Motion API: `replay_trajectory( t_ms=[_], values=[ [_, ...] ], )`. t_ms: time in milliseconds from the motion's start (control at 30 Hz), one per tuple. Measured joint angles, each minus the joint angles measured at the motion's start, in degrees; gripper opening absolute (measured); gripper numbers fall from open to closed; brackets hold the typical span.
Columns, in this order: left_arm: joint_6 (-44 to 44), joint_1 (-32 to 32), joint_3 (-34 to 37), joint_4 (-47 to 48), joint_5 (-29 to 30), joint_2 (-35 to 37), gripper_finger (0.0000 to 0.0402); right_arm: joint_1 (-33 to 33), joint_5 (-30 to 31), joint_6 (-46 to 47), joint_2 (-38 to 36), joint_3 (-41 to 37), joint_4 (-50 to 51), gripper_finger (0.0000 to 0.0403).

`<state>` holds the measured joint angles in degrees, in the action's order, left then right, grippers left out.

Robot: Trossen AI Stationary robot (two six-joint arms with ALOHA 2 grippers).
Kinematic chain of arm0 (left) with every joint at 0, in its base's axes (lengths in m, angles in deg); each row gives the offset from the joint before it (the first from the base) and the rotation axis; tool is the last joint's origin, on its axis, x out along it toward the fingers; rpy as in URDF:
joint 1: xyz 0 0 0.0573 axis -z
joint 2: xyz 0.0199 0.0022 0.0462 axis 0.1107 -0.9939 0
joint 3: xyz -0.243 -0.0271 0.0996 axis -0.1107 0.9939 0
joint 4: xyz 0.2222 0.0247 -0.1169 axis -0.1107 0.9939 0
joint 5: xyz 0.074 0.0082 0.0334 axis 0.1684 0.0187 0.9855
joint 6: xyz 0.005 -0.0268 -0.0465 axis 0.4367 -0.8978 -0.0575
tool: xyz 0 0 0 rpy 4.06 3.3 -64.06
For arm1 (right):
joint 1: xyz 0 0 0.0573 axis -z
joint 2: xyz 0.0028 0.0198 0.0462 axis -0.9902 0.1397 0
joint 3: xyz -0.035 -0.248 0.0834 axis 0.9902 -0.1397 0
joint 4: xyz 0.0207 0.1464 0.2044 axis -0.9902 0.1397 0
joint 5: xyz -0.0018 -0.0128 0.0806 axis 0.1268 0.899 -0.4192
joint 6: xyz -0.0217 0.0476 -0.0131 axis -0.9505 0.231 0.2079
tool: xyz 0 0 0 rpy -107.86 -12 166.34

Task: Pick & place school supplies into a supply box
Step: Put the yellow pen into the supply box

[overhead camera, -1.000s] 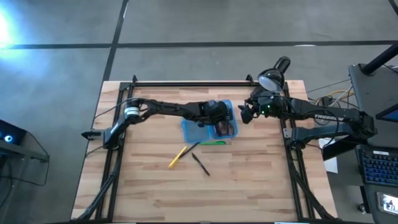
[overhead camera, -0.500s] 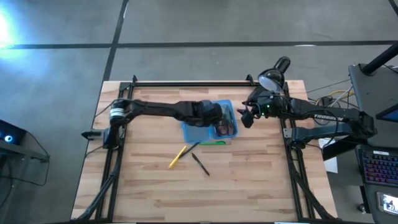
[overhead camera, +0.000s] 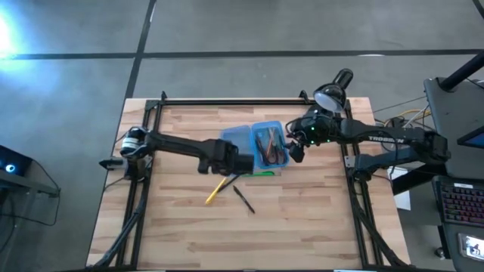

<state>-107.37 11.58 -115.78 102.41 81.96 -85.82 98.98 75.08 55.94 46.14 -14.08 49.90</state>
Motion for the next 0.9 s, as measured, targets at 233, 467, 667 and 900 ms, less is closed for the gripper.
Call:
replay_trajectory(
  t_ms=[233, 467, 667, 900],
  values=[
    [-1.64, 0.90, 5.64, -5.87, -5.06, 1.42, 0.0139, 1.97, -1.79, -0.87, -0.95, 0.00, -0.97, 0.0219],
    [-4.91, 0.95, 14.27, -10.16, -5.97, 7.47, 0.0139, 3.16, -3.64, -2.27, -1.21, 0.00, -1.30, 0.0219],
    [-7.50, 0.97, 23.30, -11.33, -5.88, 17.04, 0.0139, 3.42, -4.86, -2.63, -1.07, 0.00, -1.40, 0.0219],
    [-6.07, 0.99, 33.01, -15.20, -7.30, 26.44, 0.0139, 3.46, -4.84, -3.64, -0.94, 0.00, -1.64, 0.0219]
  ],
)
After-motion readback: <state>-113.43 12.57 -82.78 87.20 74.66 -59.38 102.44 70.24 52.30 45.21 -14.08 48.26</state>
